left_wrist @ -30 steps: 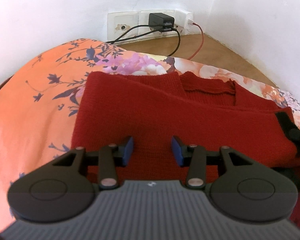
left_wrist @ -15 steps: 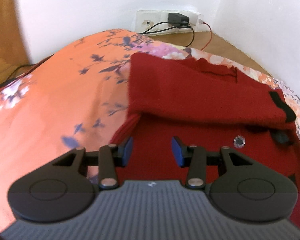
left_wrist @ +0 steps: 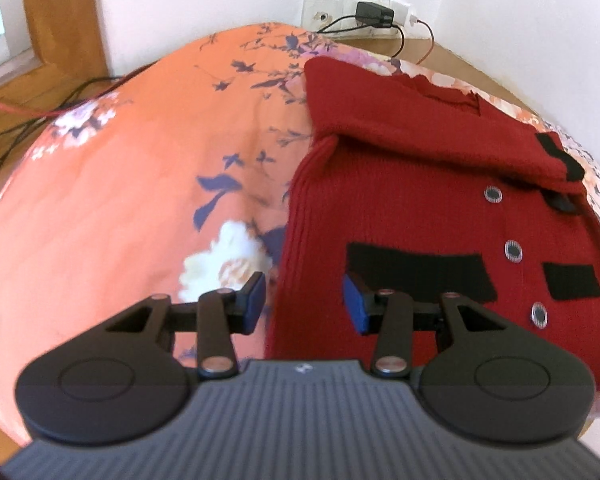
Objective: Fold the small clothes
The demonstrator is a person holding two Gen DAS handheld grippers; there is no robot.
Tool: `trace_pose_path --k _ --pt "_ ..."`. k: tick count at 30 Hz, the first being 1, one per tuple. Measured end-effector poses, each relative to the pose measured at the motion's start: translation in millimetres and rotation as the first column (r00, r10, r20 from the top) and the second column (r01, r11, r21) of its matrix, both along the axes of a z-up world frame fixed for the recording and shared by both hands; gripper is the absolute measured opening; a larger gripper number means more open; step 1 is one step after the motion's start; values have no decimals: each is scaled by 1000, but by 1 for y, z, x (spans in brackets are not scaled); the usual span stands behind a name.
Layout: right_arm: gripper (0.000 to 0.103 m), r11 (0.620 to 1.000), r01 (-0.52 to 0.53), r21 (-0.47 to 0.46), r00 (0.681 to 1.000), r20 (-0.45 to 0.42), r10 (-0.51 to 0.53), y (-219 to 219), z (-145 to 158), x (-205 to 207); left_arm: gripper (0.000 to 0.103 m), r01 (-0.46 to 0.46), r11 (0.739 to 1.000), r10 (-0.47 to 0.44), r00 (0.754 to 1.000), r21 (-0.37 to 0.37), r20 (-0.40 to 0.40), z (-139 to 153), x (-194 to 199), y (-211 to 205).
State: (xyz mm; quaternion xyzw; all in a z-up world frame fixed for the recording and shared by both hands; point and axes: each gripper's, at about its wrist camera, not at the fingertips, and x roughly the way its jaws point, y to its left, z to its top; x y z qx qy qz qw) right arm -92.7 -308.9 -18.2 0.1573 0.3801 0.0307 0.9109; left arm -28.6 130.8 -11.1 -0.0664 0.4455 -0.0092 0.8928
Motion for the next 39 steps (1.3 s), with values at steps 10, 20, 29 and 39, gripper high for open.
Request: trace_pose_path --k 10,20,29,39 --pt "73 1000 24 -15 999 -47 -25 4 -14 -30 44 11 1000 -13 998 -29 -66 -16 -30 9" --pt "75 999 21 -38 996 -90 -24 10 -28 -36 45 69 998 -69 995 -5 -67 -14 -37 -2" --pt "75 998 -22 -56 996 -87 17 15 -27 -34 47 85 996 -84 994 10 -64 -16 -36 -7" --pt "75 995 -67 -79 995 -79 61 18 -28 -31 47 144 987 -142 989 67 -41 -21 -37 -19"
